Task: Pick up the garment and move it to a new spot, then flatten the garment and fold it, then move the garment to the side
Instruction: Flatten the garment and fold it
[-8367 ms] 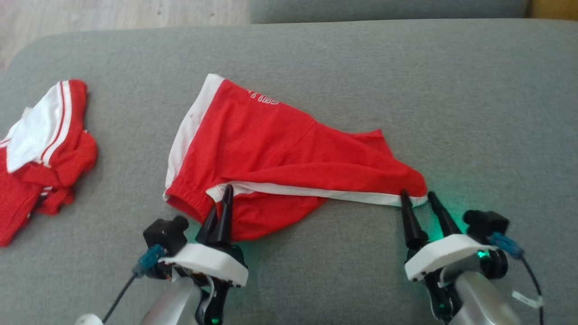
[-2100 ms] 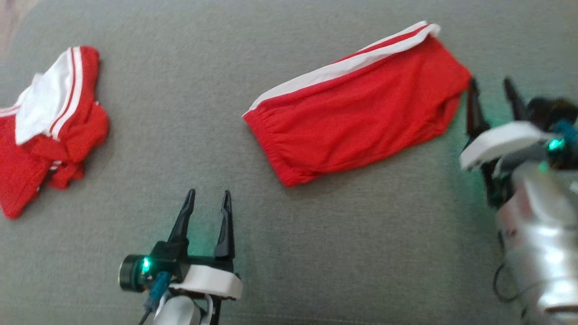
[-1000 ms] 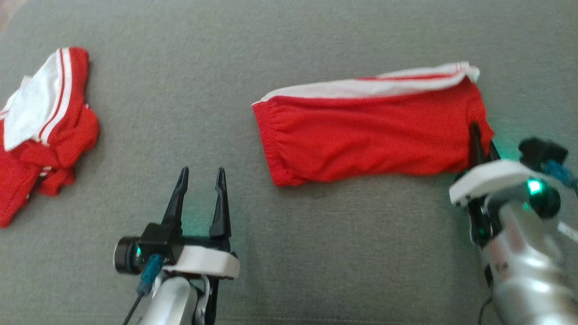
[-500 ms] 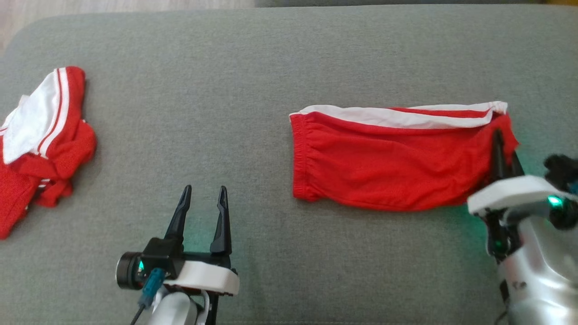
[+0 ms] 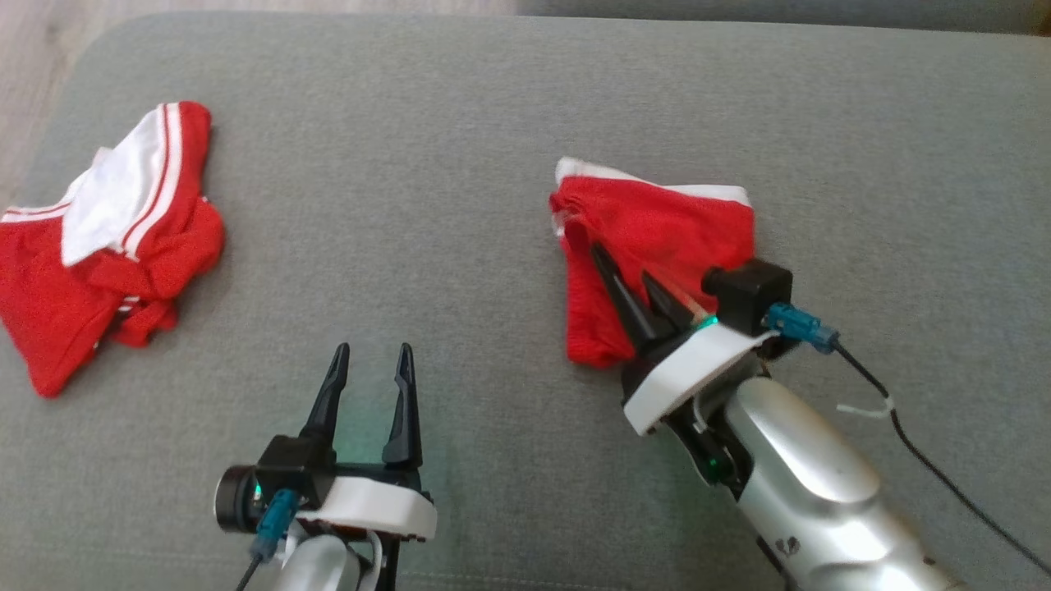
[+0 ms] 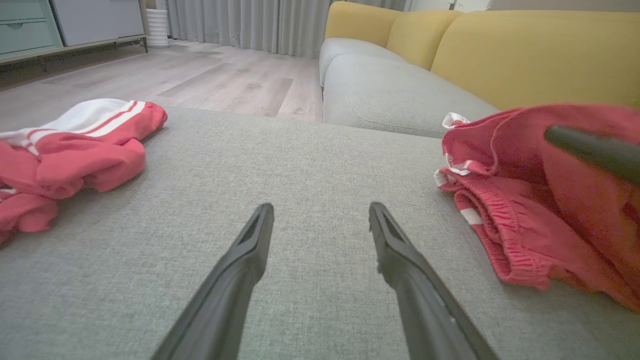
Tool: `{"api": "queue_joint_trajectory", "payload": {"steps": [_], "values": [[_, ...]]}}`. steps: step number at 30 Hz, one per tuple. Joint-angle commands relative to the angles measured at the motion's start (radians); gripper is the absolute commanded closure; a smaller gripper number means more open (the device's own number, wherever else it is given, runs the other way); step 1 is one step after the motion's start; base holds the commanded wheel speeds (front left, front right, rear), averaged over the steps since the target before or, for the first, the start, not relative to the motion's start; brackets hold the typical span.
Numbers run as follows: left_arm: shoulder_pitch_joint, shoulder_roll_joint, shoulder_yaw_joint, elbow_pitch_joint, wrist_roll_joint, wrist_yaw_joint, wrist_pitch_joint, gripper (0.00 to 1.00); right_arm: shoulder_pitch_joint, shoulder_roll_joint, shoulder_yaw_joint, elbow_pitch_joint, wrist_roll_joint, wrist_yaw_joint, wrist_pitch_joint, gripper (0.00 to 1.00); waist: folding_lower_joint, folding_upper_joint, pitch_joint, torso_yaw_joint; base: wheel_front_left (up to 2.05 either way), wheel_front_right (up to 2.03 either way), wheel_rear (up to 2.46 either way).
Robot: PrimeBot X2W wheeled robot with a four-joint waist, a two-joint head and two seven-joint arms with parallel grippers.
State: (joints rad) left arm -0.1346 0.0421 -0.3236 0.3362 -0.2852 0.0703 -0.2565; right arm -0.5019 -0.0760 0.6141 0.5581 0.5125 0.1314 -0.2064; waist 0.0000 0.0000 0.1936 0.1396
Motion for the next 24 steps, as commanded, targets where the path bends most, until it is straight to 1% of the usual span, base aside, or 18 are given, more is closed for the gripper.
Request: {"api": "queue_joint_trajectory", "payload": {"steps": [1,2,3,6,9,11,12,14,16,19,22,24], "values": [[-0.009,0.008,0.024,-0.024,-0.011,0.003,-0.005,0.0,-0.008,0.018,0.011,0.002,0.014,-0.001,-0.001,0.93,0.0,0.0,0.002,0.013,0.0,0.0,0.0],[-0.013,0.008,0.023,-0.023,-0.012,0.004,-0.005,0.0,-0.011,0.02,0.015,0.03,0.018,-0.001,-0.001,0.24,0.0,0.0,0.003,0.018,0.0,0.0,0.0],[-0.016,0.008,0.023,-0.022,-0.012,0.005,-0.005,0.0,-0.014,0.022,0.016,0.053,0.027,-0.001,-0.004,0.0,0.0,0.0,0.004,0.022,0.0,0.0,0.0],[-0.023,0.008,0.032,-0.023,-0.01,0.008,-0.005,0.0,-0.017,0.025,0.043,0.076,0.07,-0.001,-0.017,0.0,0.0,0.0,0.005,0.025,0.0,0.0,0.0],[-0.021,0.008,0.05,-0.022,0.0,0.009,-0.005,0.0,-0.012,0.025,0.089,0.045,0.123,-0.001,-0.034,0.0,0.0,0.0,0.0,0.009,0.0,0.0,0.0],[-0.018,0.008,0.067,-0.021,0.005,0.011,-0.005,0.0,-0.005,0.015,0.094,0.031,0.14,-0.001,-0.044,0.0,0.0,0.0,-0.007,-0.007,0.0,0.0,0.0],[-0.017,0.008,0.074,-0.021,0.008,0.012,-0.005,0.0,0.002,0.004,0.079,0.026,0.148,-0.001,-0.048,0.0,0.0,0.0,-0.011,-0.016,0.0,0.0,0.0],[-0.015,0.008,0.087,-0.022,0.018,0.012,-0.005,0.0,0.017,-0.019,0.034,0.014,0.159,-0.001,-0.053,0.0,0.0,0.0,-0.018,-0.035,0.0,0.0,0.0],[-0.015,0.008,0.101,-0.02,0.029,0.011,-0.005,0.0,0.034,-0.041,-0.041,-0.012,0.152,-0.001,-0.054,0.0,0.0,0.0,-0.023,-0.054,0.0,0.0,0.0],[-0.016,0.008,0.121,-0.019,0.043,0.012,-0.005,0.0,0.076,-0.061,-0.188,-0.045,0.085,-0.001,-0.055,0.0,0.0,0.0,-0.032,-0.079,0.0,0.0,0.0],[-0.014,0.008,0.135,-0.019,0.058,0.014,-0.005,0.0,0.125,-0.053,-0.314,-0.073,-0.006,-0.001,-0.055,0.0,0.0,0.0,-0.044,-0.098,0.0,0.0,0.0],[-0.009,0.008,0.138,-0.016,0.066,0.007,-0.005,0.0,0.159,-0.039,-0.385,-0.084,-0.062,-0.001,-0.055,0.0,0.0,0.0,-0.052,-0.107,0.0,0.0,0.0]]}}
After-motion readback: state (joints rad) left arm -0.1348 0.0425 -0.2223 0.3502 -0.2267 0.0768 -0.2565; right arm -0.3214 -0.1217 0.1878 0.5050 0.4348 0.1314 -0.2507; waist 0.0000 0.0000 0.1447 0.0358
